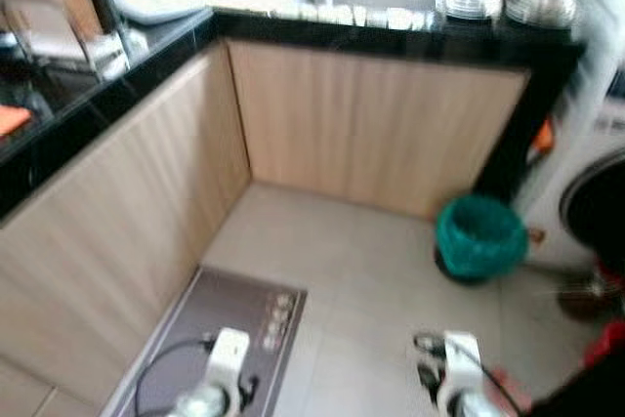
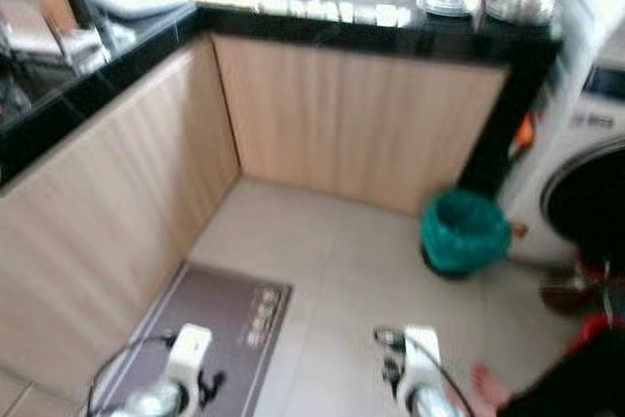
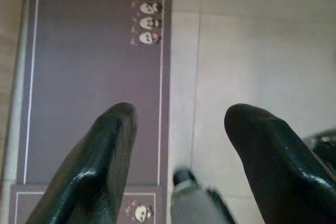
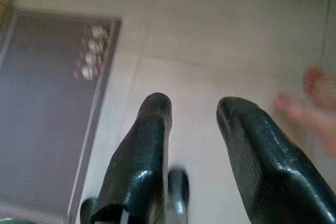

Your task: Kitchen organization

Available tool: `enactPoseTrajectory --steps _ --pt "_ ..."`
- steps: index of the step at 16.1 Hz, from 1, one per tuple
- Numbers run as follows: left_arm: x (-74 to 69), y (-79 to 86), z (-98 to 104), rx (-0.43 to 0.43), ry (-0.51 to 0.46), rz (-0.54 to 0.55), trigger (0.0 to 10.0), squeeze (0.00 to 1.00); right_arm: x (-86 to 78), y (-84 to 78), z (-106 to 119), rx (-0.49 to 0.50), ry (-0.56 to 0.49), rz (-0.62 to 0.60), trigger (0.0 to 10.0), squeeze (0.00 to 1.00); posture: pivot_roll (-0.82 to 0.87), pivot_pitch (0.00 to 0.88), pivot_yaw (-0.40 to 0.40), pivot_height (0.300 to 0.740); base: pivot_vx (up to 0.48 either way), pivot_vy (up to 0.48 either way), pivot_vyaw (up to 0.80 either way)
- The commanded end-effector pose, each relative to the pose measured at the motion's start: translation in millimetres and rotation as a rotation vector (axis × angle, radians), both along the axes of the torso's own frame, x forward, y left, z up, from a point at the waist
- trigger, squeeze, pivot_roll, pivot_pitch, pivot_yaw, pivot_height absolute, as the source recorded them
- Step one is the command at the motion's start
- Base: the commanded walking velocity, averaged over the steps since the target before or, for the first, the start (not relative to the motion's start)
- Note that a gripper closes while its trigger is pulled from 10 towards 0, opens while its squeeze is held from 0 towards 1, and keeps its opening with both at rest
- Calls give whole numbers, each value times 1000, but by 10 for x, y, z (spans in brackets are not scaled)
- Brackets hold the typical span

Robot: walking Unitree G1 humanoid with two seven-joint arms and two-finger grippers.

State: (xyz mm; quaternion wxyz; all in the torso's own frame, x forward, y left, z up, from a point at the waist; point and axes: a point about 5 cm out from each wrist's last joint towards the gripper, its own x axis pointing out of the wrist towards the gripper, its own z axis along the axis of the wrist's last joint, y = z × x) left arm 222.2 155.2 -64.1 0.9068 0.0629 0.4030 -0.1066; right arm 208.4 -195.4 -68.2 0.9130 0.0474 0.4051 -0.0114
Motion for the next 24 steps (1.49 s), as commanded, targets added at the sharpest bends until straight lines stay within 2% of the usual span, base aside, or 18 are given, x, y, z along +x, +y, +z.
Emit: enactPoseTrajectory --steps 1,3,9,18,21,22,24 --pt "-56 113 -29 28 21 16 10000 0 -28 97 -30 24 12 10 10000 0 -91 0 22 740 281 0 0" --pt "-60 90 -34 22 23 14 10000 0 -33 86 -32 25 15 2 10000 0 -91 0 19 740 279 0 0" --pt "-91 92 -51 15 30 20 10000 0 -40 72 -36 24 26 17 10000 0 -86 0 11 740 280 0 -654" --pt "-93 94 -53 17 32 26 10000 0 -31 65 -28 16 19 26 10000 0 -90 0 9 740 277 0 0" --pt "-93 97 -53 18 33 29 10000 0 -21 64 -19 1 9 52 10000 0 -90 0 9 740 274 0 800" --pt "-93 97 -53 17 33 28 10000 0 -30 70 -26 25 13 27 10000 0 -90 0 9 740 274 0 606" --pt "-94 97 -54 17 34 26 10000 0 -32 68 -28 13 16 32 10000 0 -94 0 11 740 276 0 0"
